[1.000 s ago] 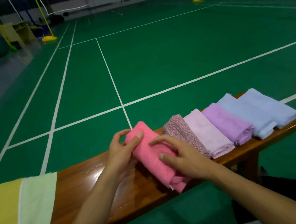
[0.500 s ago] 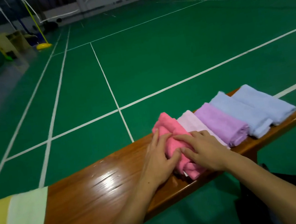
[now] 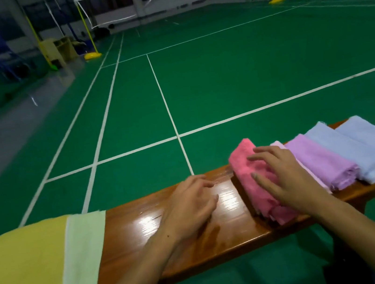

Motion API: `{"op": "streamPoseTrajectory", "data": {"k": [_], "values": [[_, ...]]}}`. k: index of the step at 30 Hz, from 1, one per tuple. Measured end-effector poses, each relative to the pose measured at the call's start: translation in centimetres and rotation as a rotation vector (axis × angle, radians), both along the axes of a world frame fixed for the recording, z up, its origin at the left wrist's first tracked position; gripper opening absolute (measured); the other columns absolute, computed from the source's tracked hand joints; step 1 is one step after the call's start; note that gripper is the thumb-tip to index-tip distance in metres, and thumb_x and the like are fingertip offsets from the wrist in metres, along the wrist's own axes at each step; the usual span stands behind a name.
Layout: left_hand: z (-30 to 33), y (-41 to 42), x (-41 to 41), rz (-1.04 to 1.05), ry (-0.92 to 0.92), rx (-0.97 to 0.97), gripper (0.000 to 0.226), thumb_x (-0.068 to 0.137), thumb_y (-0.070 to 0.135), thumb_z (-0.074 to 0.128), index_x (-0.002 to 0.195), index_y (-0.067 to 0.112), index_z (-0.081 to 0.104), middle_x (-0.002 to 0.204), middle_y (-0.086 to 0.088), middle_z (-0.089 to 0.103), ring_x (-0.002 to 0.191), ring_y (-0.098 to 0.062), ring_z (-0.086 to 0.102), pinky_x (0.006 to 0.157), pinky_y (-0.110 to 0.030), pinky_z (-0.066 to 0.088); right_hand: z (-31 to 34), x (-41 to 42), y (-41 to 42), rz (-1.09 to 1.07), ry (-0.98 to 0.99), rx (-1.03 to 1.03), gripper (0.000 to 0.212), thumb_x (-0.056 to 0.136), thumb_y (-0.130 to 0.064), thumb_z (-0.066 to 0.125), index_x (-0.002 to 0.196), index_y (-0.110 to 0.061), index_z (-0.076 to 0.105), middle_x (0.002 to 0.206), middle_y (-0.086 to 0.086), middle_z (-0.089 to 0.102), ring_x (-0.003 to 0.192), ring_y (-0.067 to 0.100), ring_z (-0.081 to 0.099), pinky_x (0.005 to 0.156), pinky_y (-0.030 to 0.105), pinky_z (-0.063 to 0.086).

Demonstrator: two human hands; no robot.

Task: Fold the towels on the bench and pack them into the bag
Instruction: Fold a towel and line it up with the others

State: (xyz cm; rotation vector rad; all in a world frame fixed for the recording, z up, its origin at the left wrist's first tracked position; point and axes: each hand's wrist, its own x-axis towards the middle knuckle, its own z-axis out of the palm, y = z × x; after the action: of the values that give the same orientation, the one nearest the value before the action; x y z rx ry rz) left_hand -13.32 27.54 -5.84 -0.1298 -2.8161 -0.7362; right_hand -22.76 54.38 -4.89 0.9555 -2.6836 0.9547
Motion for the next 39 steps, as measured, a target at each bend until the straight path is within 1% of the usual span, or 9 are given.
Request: {"op": "streamPoseTrajectory", "data": {"k": [6,14,18,24,27,29,31,35,39], "values": [[2.6,-10.0,7.2,0.217,-0.057,-0.424,0.030,0.102,0.055,0.050,0.110,0.035,0.071,0.110,0.019,0.072,0.103,-0.007,0.064,0.080,-0.031,0.050,-0.4,3.0,-9.6,0.184,0.080,-0.103,0.019,0.103,-0.033,0.061,0.121,-0.026,0.065,0.121,-0.012,0.061,0.118,0.011,0.057,0.101,0.038,0.049],[2.0,-22.0,18.0,0.589,-0.251,-0.346,0.028,0.102,0.056,0.053,0.119,0.039,0.066,0.121,0.022,0.068,0.107,-0.004,0.064,0.070,-0.030,0.048,-2.3,10.2,-24.8,0.468,-0.158,-0.006,0.038,0.100,-0.055,0.044,0.122,-0.031,0.065,0.115,-0.020,0.061,0.106,0.003,0.058,0.094,0.036,0.054],[1.6,-26.3,22.6,0.741,-0.286,-0.323,0.027,0.101,0.055,0.055,0.118,0.038,0.066,0.119,0.019,0.066,0.107,-0.010,0.063,0.070,-0.033,0.049,-3.5,14.5,-31.2,0.518,-0.257,-0.043,0.023,0.104,-0.040,0.054,0.122,-0.030,0.066,0.111,-0.020,0.062,0.097,0.001,0.061,0.088,0.034,0.057],[0.8,-31.8,27.0,0.997,-0.390,-0.365,0.038,0.099,0.058,0.060,0.127,0.033,0.064,0.120,0.005,0.063,0.108,-0.022,0.063,0.080,-0.040,0.053,-4.0,19.9,-40.0,0.441,-0.525,-0.038,0.038,0.103,-0.038,0.060,0.136,-0.018,0.060,0.116,-0.006,0.072,0.098,0.010,0.068,0.088,0.037,0.058],[0.0,-33.3,27.7,1.097,-0.386,-0.244,0.043,0.094,0.058,0.069,0.124,0.028,0.063,0.119,0.002,0.064,0.108,-0.025,0.062,0.085,-0.043,0.053,-4.1,20.3,-43.9,0.225,-0.718,-0.074,0.035,0.094,-0.031,0.069,0.121,-0.010,0.066,0.100,0.008,0.076,0.087,0.027,0.073,0.076,0.043,0.060],[-0.5,-33.8,27.8,1.107,-0.327,-0.073,0.028,0.095,0.045,0.075,0.113,0.025,0.068,0.108,0.006,0.068,0.104,-0.023,0.065,0.085,-0.042,0.056,-4.2,19.7,-45.7,0.123,-0.853,-0.092,0.019,0.081,-0.026,0.073,0.089,-0.009,0.071,0.071,0.010,0.073,0.060,0.028,0.070,0.066,0.049,0.064],[-0.6,-34.0,27.9,1.120,-0.282,-0.017,0.010,0.096,0.032,0.076,0.103,0.026,0.073,0.099,0.009,0.071,0.101,-0.022,0.068,0.082,-0.042,0.058,-4.0,19.6,-46.6,0.103,-0.877,-0.040,0.020,0.079,-0.026,0.074,0.078,-0.009,0.063,0.056,0.007,0.066,0.045,0.025,0.061,0.056,0.040,0.057],[-0.5,-34.5,27.8,1.143,-0.190,0.152,0.008,0.094,0.022,0.077,0.088,0.026,0.076,0.090,0.013,0.070,0.092,-0.016,0.066,0.079,-0.040,0.057,-3.5,19.9,-46.8,0.130,-0.867,0.084,0.029,0.088,-0.031,0.076,0.086,-0.012,0.055,0.060,0.004,0.062,0.044,0.020,0.054,0.048,0.028,0.044],[0.4,-34.7,27.8,1.120,-0.118,0.276,0.006,0.094,0.020,0.078,0.090,0.023,0.079,0.087,0.009,0.072,0.087,-0.009,0.063,0.079,-0.037,0.056,-3.6,19.3,-46.5,0.161,-0.930,-0.061,0.032,0.091,-0.033,0.075,0.079,-0.015,0.051,0.070,0.002,0.051,0.057,0.018,0.048,0.053,0.027,0.035]]}}
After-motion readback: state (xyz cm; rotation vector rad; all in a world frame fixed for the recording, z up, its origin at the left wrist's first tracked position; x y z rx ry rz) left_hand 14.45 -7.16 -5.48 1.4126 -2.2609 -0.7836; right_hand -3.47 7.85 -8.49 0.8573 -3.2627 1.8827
